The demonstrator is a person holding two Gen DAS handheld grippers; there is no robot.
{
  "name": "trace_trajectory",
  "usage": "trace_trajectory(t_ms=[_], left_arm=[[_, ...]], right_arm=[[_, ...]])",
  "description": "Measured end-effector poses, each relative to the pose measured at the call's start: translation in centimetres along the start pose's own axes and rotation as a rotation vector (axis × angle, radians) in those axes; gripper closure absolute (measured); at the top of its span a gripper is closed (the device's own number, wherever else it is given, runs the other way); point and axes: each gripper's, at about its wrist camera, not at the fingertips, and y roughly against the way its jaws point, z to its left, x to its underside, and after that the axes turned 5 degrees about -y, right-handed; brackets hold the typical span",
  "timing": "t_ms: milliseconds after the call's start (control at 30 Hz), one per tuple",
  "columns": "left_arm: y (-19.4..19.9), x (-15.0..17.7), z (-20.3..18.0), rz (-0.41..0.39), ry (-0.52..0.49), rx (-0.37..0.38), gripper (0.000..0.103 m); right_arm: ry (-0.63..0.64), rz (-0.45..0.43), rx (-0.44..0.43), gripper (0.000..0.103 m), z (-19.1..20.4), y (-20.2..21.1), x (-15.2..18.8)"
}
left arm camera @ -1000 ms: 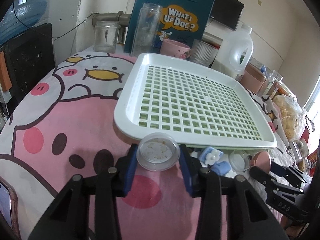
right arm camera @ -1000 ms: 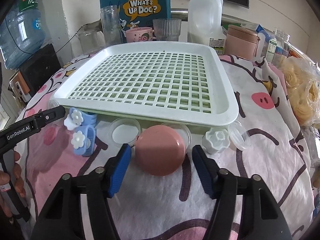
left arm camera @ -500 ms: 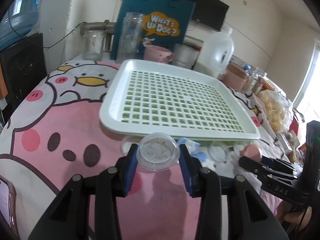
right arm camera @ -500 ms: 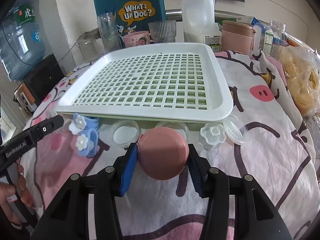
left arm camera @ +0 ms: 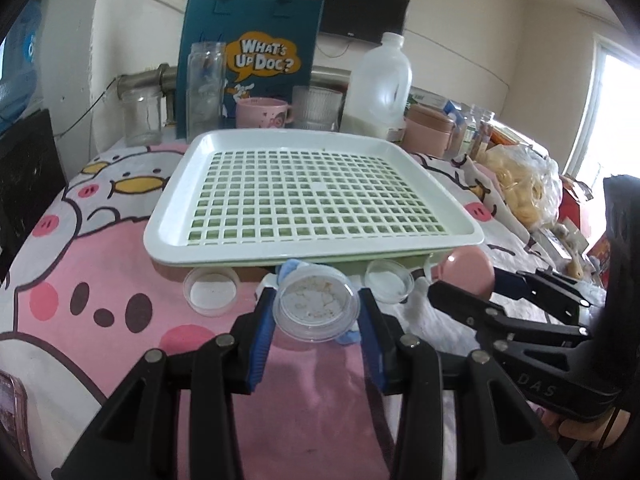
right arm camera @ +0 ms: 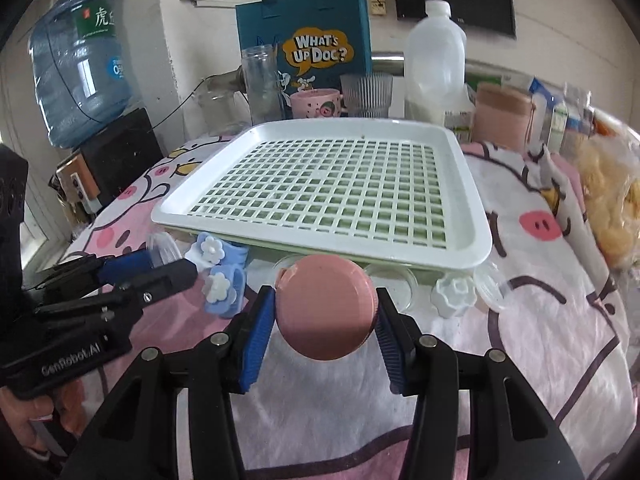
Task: Organize rigid objects
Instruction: 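Lift the clear container and pink lid off the cloth with both tools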
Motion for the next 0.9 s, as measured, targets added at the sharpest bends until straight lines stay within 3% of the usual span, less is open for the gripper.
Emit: trace_trajectory(t_ms=[333, 900], left_arm=[[0.4, -0.1, -1.0, -0.022, -0.058, -0.029, 0.064], [0.3, -0.1, -0.9, -0.019, -0.045, -0.022, 0.064]], right_arm=[[0.011, -0.040, 0.004, 0.054, 0.0, 0.7, 0.3], [0.003, -0.066, -0.005, 0.054, 0.0, 1.2, 0.4]])
